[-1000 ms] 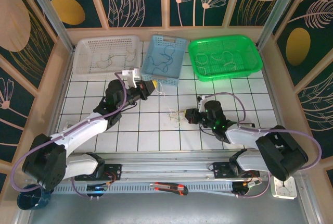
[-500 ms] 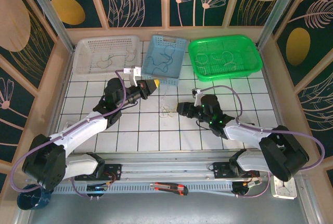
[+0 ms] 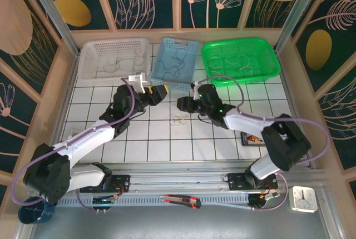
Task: Untangle the cables
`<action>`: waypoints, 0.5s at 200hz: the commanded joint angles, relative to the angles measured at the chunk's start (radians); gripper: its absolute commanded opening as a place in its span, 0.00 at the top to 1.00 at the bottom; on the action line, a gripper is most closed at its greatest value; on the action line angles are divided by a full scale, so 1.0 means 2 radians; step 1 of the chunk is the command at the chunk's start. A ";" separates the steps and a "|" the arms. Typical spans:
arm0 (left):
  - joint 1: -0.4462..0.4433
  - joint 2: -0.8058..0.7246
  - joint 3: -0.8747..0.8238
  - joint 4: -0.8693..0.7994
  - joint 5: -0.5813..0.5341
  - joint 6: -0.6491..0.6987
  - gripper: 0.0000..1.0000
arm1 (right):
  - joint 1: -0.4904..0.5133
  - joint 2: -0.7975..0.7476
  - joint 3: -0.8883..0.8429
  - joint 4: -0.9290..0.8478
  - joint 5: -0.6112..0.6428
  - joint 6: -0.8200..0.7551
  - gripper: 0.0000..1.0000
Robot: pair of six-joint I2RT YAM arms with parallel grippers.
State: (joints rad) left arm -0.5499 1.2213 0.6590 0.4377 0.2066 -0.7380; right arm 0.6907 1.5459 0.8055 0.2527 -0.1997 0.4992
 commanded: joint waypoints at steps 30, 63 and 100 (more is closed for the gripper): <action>0.008 -0.029 -0.025 -0.019 -0.066 0.007 0.25 | 0.021 0.101 0.083 -0.083 0.018 -0.008 0.51; 0.012 -0.034 -0.031 -0.018 -0.065 0.006 0.16 | 0.022 0.135 0.108 -0.091 0.024 -0.006 0.52; 0.014 -0.039 -0.040 -0.013 -0.066 0.004 0.02 | 0.022 0.166 0.133 -0.097 0.018 -0.009 0.69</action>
State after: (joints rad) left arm -0.5289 1.1641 0.5983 0.4042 0.0910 -0.7315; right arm 0.7311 1.8439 1.0245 0.0860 -0.1730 0.4969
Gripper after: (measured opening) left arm 0.952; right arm 0.388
